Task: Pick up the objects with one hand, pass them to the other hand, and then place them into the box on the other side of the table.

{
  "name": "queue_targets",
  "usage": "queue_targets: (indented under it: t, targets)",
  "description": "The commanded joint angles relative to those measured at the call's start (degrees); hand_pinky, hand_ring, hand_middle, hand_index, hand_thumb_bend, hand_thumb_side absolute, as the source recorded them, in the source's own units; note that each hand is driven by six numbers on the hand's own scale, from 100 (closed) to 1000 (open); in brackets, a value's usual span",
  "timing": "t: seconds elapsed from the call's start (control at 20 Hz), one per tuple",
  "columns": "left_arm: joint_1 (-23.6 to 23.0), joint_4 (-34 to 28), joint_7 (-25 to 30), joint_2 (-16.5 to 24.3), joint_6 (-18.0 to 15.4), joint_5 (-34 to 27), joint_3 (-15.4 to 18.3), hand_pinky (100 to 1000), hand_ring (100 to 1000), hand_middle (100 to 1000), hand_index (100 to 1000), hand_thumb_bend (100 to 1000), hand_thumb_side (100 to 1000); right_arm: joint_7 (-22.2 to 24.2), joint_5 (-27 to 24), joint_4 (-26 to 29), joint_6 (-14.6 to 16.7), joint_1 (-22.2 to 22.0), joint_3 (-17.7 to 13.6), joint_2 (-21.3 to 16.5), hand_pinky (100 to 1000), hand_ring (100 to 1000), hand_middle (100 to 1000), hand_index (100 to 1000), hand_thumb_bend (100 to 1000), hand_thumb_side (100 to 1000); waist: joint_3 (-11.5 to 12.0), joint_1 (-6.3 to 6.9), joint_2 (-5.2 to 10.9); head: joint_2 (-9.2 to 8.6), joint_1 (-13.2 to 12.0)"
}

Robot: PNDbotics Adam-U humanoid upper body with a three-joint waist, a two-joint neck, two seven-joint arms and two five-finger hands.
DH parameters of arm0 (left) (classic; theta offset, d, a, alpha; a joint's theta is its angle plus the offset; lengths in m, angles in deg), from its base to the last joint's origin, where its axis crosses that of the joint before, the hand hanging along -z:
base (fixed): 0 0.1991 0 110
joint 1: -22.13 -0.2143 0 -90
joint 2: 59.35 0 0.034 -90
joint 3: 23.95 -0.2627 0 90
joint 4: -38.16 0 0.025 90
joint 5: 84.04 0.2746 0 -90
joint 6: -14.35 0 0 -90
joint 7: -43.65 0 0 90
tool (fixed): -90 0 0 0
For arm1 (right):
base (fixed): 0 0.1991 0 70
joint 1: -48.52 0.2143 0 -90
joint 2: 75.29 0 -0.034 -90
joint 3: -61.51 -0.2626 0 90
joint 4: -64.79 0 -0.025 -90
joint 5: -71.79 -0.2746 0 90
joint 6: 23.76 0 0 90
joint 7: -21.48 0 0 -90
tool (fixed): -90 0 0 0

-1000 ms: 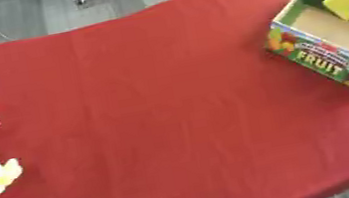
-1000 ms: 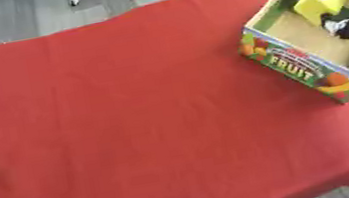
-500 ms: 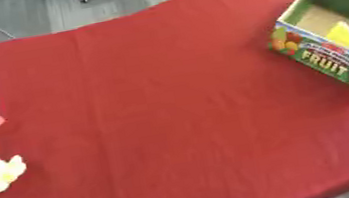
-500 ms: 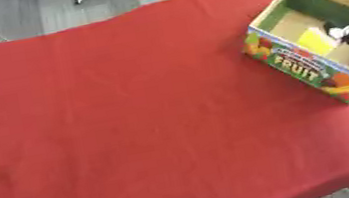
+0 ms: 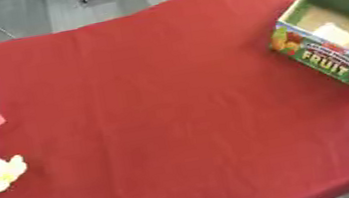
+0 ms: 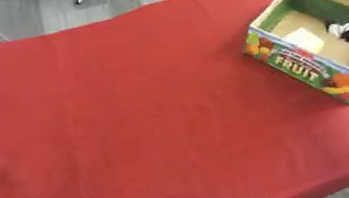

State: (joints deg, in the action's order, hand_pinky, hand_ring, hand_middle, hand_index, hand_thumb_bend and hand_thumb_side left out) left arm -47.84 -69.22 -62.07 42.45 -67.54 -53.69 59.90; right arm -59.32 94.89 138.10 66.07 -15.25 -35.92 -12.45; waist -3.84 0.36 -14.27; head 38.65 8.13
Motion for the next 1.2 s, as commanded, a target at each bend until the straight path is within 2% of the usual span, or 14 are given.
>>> queue_targets:
  t: [0.05,0.1,0.2,0.4,0.6,0.7,0.75,0.85,1.2]
  targets:
    - [0.21,-0.84,-0.30,1.64,0.21,0.10,0.85,765,718,568,853,471,358,-1.16,-3.54,2.86,-0.83,0.67,-1.25,-2.07,974,1000,867,942,100,114,-0.02,-0.10,0.88,-0.05,-0.64]
    - [0.20,-0.85,-0.36,1.68,0.28,0.09,0.91,765,717,568,852,467,356,-1.60,-6.10,4.09,-1.10,0.54,-1.38,-1.90,972,1000,858,927,100,239,-0.03,-0.08,0.87,0.01,-1.04]
    - [0.18,-0.86,-0.51,1.76,0.50,0.09,1.12,764,716,566,851,455,355,-2.55,-14.02,7.50,-1.09,0.51,-1.69,-1.11,973,1000,840,907,100,493,-0.05,0.06,0.88,0.41,-3.50]
    - [0.31,-0.71,-0.63,2.21,1.26,-0.33,1.72,760,712,562,849,419,367,-2.52,-29.58,13.99,-0.94,0.16,-1.66,-0.20,993,1000,844,918,100,671,0.13,0.45,0.97,0.95,-8.83]
    - [0.67,-0.12,1.48,3.56,2.71,-1.91,2.12,760,710,560,850,384,395,0.28,-37.46,18.41,0.19,-0.17,-1.57,0.44,1000,1000,859,936,100,686,0.39,0.91,1.14,1.54,-11.78]
    - [1.08,-0.10,3.65,5.06,3.29,-2.69,2.36,762,713,569,851,396,392,0.95,-39.24,20.20,1.13,-0.20,-1.77,0.64,990,1000,862,933,100,641,0.51,1.13,1.20,1.67,-12.61]
    - [1.41,-0.11,4.83,5.85,3.58,-3.10,2.49,764,716,572,853,391,406,1.07,-39.73,21.04,1.66,-0.22,-1.83,0.69,987,1000,860,931,100,585,0.55,1.22,1.22,1.71,-12.84]
    - [2.42,0.39,7.86,7.57,4.36,-4.29,2.45,769,726,588,856,404,427,1.30,-40.38,22.20,2.31,-0.25,-1.76,0.73,986,1000,858,931,100,566,0.59,1.32,1.27,1.78,-12.98]
    - [9.28,5.61,19.92,13.41,4.89,-7.63,0.71,788,746,620,862,432,461,1.69,-39.60,23.22,2.20,-0.56,-1.48,0.95,986,1000,852,923,100,560,0.31,1.30,1.29,1.37,-12.95]
